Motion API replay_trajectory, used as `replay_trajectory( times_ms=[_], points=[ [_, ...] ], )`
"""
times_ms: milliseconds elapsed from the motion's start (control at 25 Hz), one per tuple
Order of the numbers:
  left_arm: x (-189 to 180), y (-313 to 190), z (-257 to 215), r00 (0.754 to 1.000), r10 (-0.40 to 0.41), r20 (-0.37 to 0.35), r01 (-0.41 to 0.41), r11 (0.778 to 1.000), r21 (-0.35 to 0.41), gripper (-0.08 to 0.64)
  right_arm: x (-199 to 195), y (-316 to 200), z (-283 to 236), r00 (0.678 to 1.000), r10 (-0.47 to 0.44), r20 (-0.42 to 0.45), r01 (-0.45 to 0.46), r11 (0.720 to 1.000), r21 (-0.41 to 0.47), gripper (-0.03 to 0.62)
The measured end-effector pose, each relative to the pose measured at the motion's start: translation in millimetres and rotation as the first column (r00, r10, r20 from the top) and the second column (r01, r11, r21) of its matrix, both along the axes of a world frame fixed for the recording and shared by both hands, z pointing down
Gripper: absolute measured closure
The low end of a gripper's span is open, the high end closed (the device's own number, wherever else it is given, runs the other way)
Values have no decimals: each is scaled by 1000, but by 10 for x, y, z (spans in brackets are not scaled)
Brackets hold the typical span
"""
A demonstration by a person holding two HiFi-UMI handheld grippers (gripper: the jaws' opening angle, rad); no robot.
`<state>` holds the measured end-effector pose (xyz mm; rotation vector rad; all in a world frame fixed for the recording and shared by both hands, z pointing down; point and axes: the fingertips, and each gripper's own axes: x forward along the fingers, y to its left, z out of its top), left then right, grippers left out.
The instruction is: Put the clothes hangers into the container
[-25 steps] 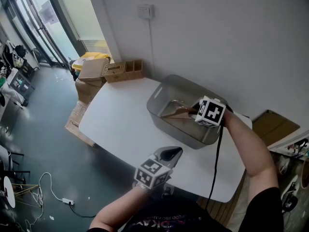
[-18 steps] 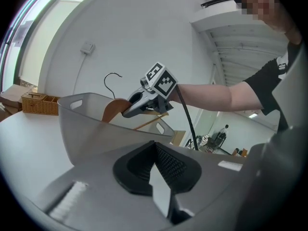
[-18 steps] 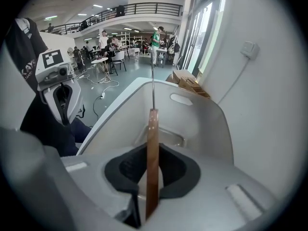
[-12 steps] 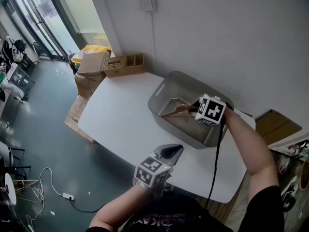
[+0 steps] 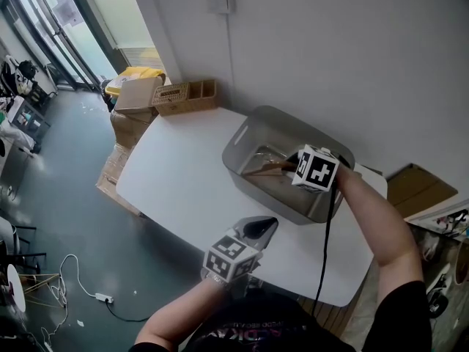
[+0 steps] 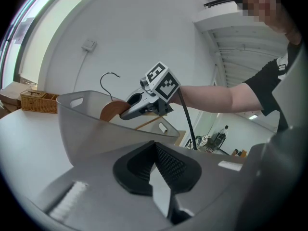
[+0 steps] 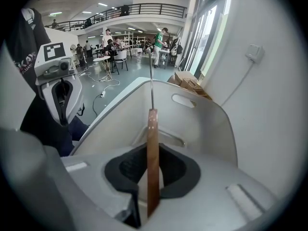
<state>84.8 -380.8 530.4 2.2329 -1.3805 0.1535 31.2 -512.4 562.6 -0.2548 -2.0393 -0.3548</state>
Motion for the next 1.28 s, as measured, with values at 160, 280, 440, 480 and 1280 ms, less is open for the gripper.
replay_trajectory(
  times_ms=[160, 280, 440, 480, 1280],
  points=[
    [-7, 23, 29, 1000, 1, -2, -1, 1000, -3, 555, -8, 89, 17, 1000, 1, 10, -1, 1000, 1, 532],
    [-6, 29, 30, 1000, 1, -3, -1, 1000, -3, 555, -12, 120, 33, 1000, -16, 11, 16, 1000, 9, 528],
    [26, 67, -18, 1000, 5, -1, -5, 1000, 2, 555, 45, 224, 45, 999, -48, -7, 48, 998, 28, 515],
    [38, 75, -19, 1000, 7, 0, -7, 1000, 3, 555, 65, 247, 58, 999, -53, -12, 53, 998, 32, 512],
    [213, 388, -126, 1000, -6, 26, 5, 1000, 25, 555, 400, 477, 64, 992, -116, -48, 122, 982, 143, 483]
  ],
)
